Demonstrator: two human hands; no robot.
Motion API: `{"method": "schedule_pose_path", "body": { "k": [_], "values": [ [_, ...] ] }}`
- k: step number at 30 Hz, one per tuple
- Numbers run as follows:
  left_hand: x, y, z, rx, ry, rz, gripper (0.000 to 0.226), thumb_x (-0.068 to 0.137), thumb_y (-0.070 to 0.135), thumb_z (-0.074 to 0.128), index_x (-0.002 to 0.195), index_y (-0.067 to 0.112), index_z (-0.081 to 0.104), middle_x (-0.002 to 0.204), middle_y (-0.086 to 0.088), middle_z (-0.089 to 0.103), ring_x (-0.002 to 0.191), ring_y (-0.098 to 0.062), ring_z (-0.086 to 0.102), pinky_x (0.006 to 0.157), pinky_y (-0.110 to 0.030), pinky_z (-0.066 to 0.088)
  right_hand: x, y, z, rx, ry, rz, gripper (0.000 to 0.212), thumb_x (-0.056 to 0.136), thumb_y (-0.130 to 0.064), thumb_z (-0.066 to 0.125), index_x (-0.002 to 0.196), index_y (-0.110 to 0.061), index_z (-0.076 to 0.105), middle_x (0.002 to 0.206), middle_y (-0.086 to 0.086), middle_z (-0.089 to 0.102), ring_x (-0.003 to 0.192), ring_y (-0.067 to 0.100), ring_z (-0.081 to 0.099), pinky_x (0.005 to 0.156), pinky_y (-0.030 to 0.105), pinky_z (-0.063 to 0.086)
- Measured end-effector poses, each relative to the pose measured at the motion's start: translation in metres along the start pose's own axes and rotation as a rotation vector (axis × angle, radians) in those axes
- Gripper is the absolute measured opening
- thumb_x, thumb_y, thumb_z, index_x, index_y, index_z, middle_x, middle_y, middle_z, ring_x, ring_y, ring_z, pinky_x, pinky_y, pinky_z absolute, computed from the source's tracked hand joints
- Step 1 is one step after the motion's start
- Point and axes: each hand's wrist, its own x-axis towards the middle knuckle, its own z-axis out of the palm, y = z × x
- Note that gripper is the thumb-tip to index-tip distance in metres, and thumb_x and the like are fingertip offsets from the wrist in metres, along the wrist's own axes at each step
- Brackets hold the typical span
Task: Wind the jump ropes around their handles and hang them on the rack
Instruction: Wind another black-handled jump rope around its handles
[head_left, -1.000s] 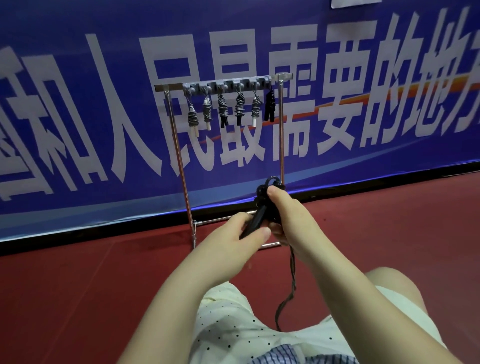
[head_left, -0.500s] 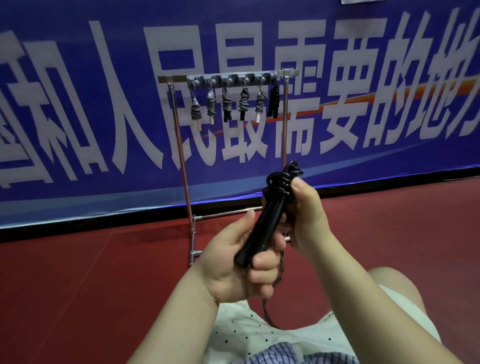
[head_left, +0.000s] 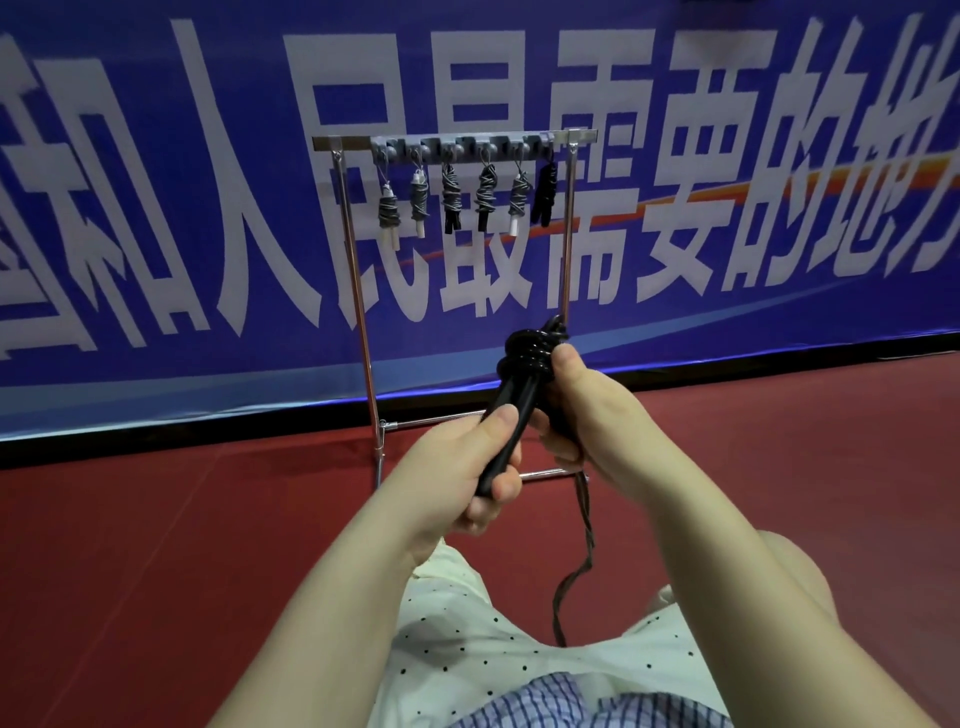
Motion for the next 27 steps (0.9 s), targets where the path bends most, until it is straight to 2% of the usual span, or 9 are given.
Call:
{"method": "schedule_pose_path", "body": {
  "k": [2, 5, 10, 13, 17, 19, 22, 24, 27],
  "values": [
    [0.002, -0.001, -0.001, 0.136, 0.077, 0.033, 0.034, 0.098, 0.037, 0.041, 0.077, 0.012, 0.049, 0.048, 0.003, 0.047, 0.035, -0.009, 0.029, 0.041, -0.019, 0.024, -0.002, -0.001, -0.002, -0.064, 0.022, 0.013, 0.075, 0.092, -0.063, 0.032, 0.083, 0.008, 0.052, 0.067, 0.014, 0.036, 0.049, 0.017, 0.025, 0.045, 0.026, 0.022],
    [0.006, -0.004, -0.003, 0.366, 0.188, 0.067, 0.034, 0.097, 0.035, 0.044, 0.071, 0.014, 0.051, 0.046, 0.005, 0.050, 0.035, -0.009, 0.036, 0.044, -0.022, 0.032, -0.004, 0.001, -0.003, -0.118, 0.070, 0.050, 0.048, 0.100, -0.045, 0.030, 0.074, -0.008, 0.046, 0.059, 0.005, 0.032, 0.047, 0.013, 0.023, 0.046, 0.027, 0.018],
    [0.009, -0.008, -0.009, 0.623, 0.300, 0.113, 0.037, 0.094, 0.044, 0.044, 0.069, 0.018, 0.053, 0.049, 0.008, 0.057, 0.048, -0.011, 0.049, 0.059, -0.030, 0.041, 0.000, 0.012, 0.001, -0.346, 0.235, 0.004, 0.054, 0.101, -0.043, 0.034, 0.066, -0.003, 0.044, 0.048, -0.005, 0.030, 0.043, 0.012, 0.025, 0.051, 0.031, 0.021],
    [0.009, -0.006, -0.010, 0.719, 0.323, 0.113, 0.035, 0.094, 0.046, 0.042, 0.070, 0.022, 0.052, 0.054, 0.009, 0.062, 0.052, -0.011, 0.053, 0.062, -0.033, 0.048, 0.000, 0.013, 0.003, -0.383, 0.282, -0.008, 0.057, 0.100, -0.043, 0.035, 0.066, 0.001, 0.048, 0.052, 0.001, 0.030, 0.045, 0.012, 0.025, 0.052, 0.031, 0.021],
    [0.007, -0.006, -0.013, 0.930, 0.371, 0.071, 0.033, 0.093, 0.054, 0.038, 0.078, 0.027, 0.051, 0.068, 0.006, 0.065, 0.064, -0.014, 0.062, 0.069, -0.037, 0.054, -0.005, 0.013, 0.008, -0.250, 0.258, 0.106, 0.048, 0.099, -0.045, 0.039, 0.065, -0.012, 0.050, 0.057, 0.005, 0.043, 0.048, 0.016, 0.034, 0.051, 0.030, 0.027],
    [0.006, -0.005, -0.012, 1.038, 0.404, 0.067, 0.035, 0.093, 0.056, 0.035, 0.079, 0.027, 0.048, 0.070, 0.006, 0.061, 0.066, -0.015, 0.061, 0.065, -0.033, 0.050, -0.005, 0.014, 0.011, -0.126, 0.213, 0.173, 0.050, 0.097, -0.051, 0.037, 0.065, -0.017, 0.055, 0.057, 0.001, 0.049, 0.047, 0.014, 0.038, 0.050, 0.028, 0.031],
    [0.004, -0.005, -0.008, 1.140, 0.392, 0.106, 0.034, 0.095, 0.056, 0.029, 0.077, 0.029, 0.042, 0.069, 0.008, 0.055, 0.072, -0.016, 0.058, 0.059, -0.031, 0.039, -0.005, 0.012, 0.012, 0.066, 0.162, 0.248, 0.063, 0.088, -0.067, 0.037, 0.081, -0.012, 0.068, 0.057, 0.000, 0.052, 0.045, 0.013, 0.040, 0.047, 0.025, 0.031],
    [0.002, -0.007, -0.004, 1.187, 0.354, 0.145, 0.033, 0.097, 0.052, 0.025, 0.079, 0.029, 0.039, 0.070, 0.007, 0.054, 0.076, -0.020, 0.057, 0.061, -0.033, 0.039, -0.007, 0.010, 0.011, 0.084, 0.153, 0.299, 0.062, 0.081, -0.072, 0.042, 0.082, -0.015, 0.067, 0.057, 0.000, 0.052, 0.045, 0.012, 0.039, 0.047, 0.025, 0.030],
    [0.000, -0.009, 0.001, 1.250, 0.310, 0.187, 0.026, 0.099, 0.044, 0.022, 0.089, 0.025, 0.037, 0.076, 0.004, 0.054, 0.081, -0.026, 0.055, 0.067, -0.037, 0.038, -0.008, 0.013, 0.015, 0.060, 0.180, 0.316, 0.051, 0.083, -0.065, 0.048, 0.076, -0.015, 0.057, 0.055, -0.002, 0.047, 0.045, 0.012, 0.038, 0.048, 0.025, 0.029]
  ]
}}
